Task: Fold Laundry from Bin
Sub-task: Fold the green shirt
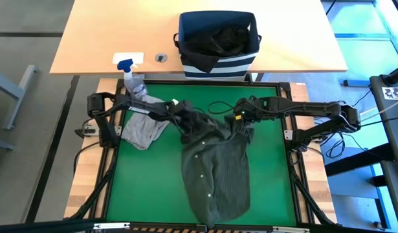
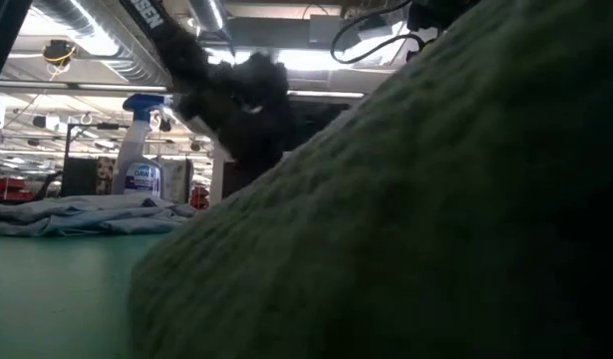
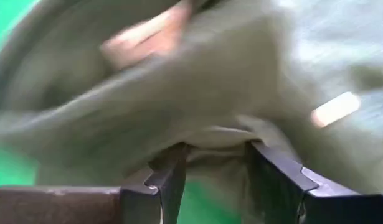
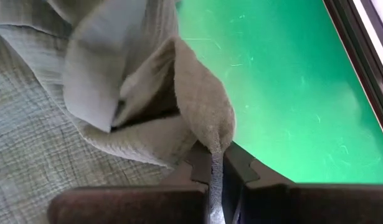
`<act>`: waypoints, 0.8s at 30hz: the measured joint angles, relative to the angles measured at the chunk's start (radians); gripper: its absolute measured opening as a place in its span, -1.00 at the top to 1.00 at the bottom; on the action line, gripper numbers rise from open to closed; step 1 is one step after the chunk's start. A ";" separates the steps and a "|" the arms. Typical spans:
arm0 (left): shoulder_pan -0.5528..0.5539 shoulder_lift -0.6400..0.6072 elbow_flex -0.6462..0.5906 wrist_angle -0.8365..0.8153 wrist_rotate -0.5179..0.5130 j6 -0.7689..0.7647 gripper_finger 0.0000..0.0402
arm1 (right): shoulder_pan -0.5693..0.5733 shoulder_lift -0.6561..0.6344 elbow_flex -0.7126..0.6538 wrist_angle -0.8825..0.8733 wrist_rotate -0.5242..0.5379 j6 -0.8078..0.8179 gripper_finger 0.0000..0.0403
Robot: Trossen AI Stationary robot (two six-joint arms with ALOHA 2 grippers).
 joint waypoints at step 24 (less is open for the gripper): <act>-0.039 -0.171 0.007 -0.047 -0.278 -0.155 0.20 | -0.008 0.043 -0.287 -0.036 -0.016 0.215 0.91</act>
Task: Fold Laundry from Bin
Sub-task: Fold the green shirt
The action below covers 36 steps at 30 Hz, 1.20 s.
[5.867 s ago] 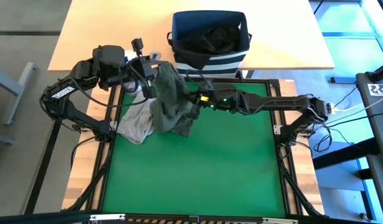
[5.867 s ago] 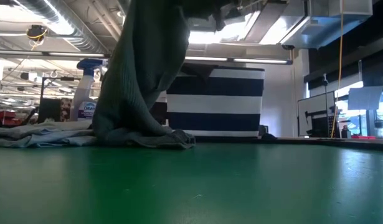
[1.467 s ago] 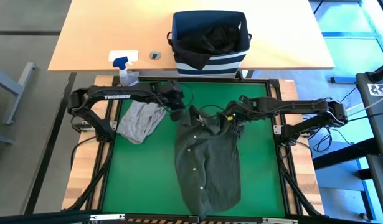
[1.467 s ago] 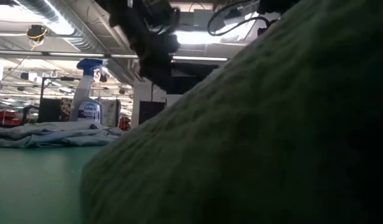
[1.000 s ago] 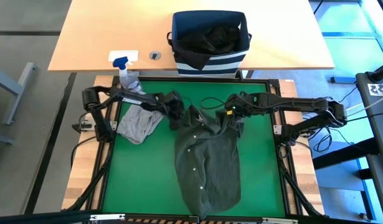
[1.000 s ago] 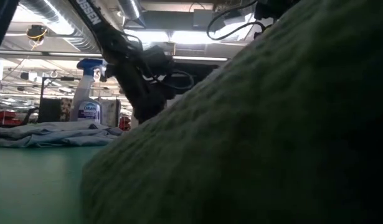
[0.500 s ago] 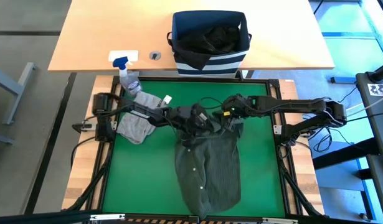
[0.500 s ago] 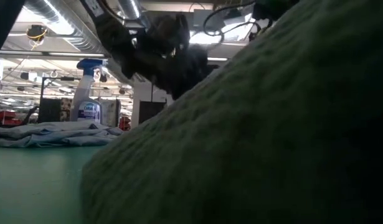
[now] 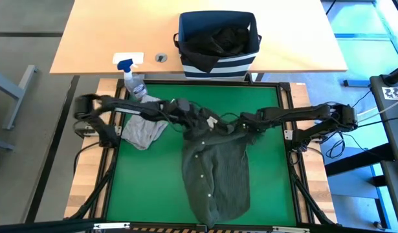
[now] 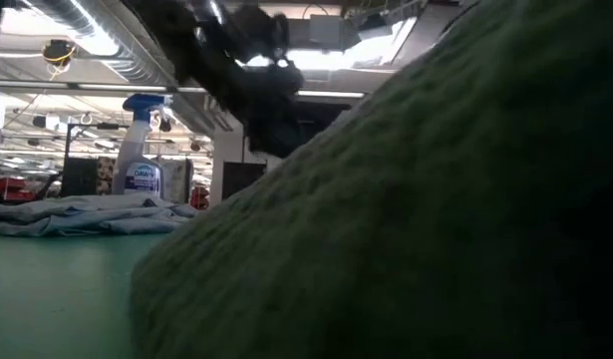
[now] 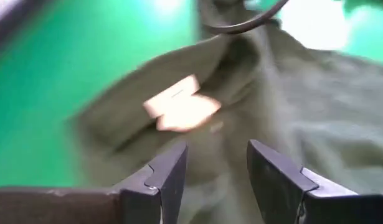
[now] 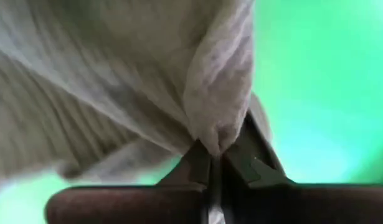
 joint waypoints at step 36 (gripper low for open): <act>0.071 0.015 -0.202 0.014 0.001 -0.123 0.20 | -0.248 0.365 0.307 0.581 -0.403 -0.316 0.60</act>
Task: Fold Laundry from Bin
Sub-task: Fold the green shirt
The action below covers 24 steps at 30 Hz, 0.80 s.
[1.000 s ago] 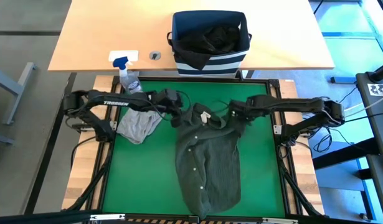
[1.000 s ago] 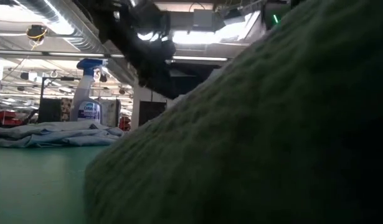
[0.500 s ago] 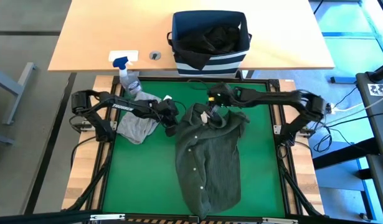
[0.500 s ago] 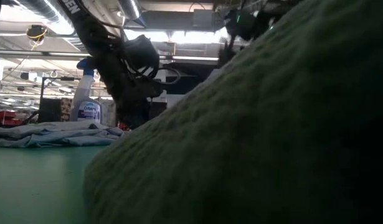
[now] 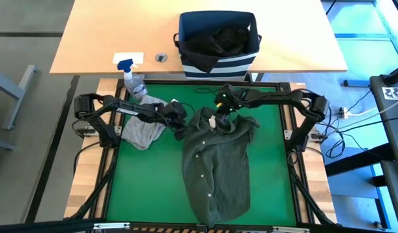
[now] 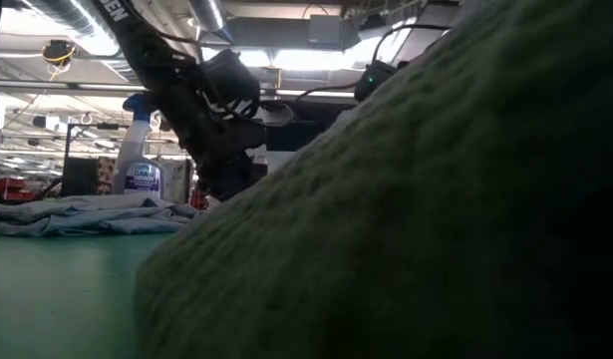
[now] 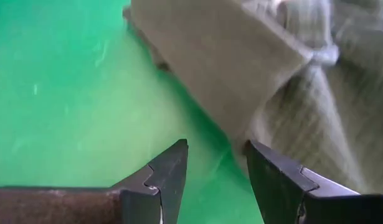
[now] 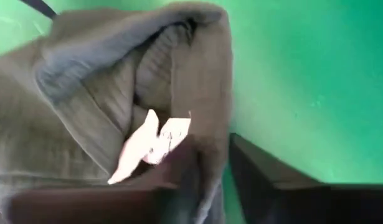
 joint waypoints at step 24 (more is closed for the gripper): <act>0.054 -0.103 0.039 0.085 -0.069 0.070 0.19 | 0.427 -0.424 -0.112 -0.212 0.193 -0.232 0.98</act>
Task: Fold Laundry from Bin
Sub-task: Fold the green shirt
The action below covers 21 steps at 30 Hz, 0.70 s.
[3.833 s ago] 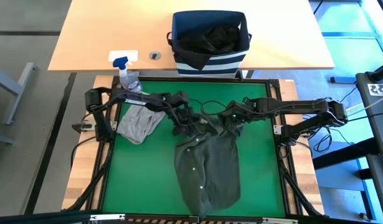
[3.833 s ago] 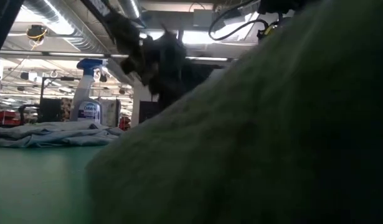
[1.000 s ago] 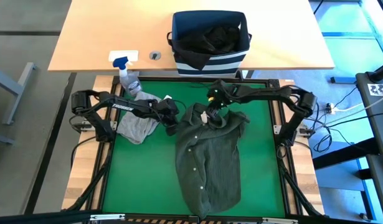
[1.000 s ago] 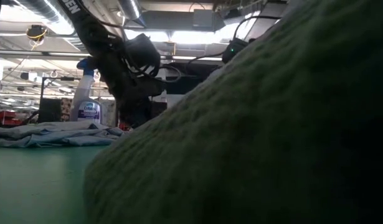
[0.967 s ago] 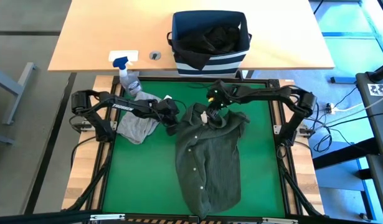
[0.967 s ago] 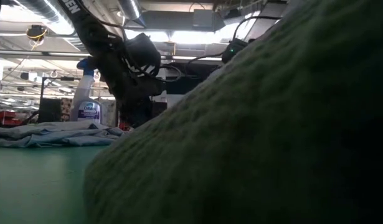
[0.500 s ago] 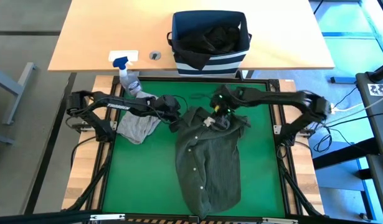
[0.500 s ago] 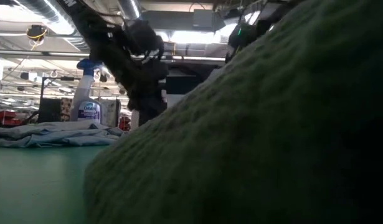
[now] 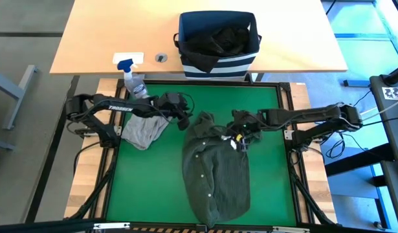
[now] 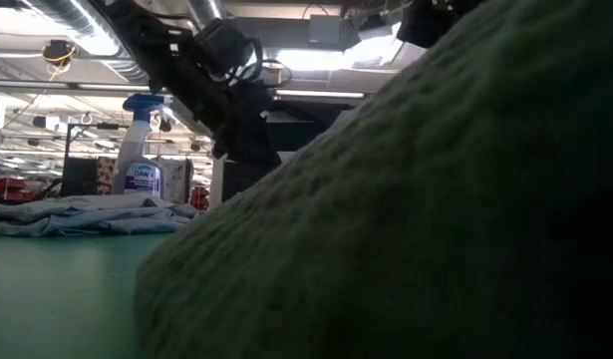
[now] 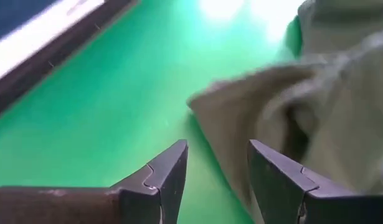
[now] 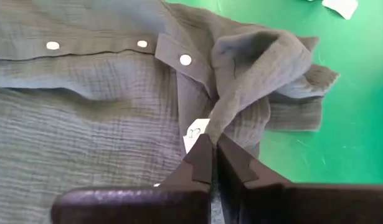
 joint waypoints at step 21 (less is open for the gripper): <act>-0.101 0.223 0.075 0.142 0.573 0.064 0.00 | -0.001 0.000 0.000 -0.005 0.000 0.056 0.98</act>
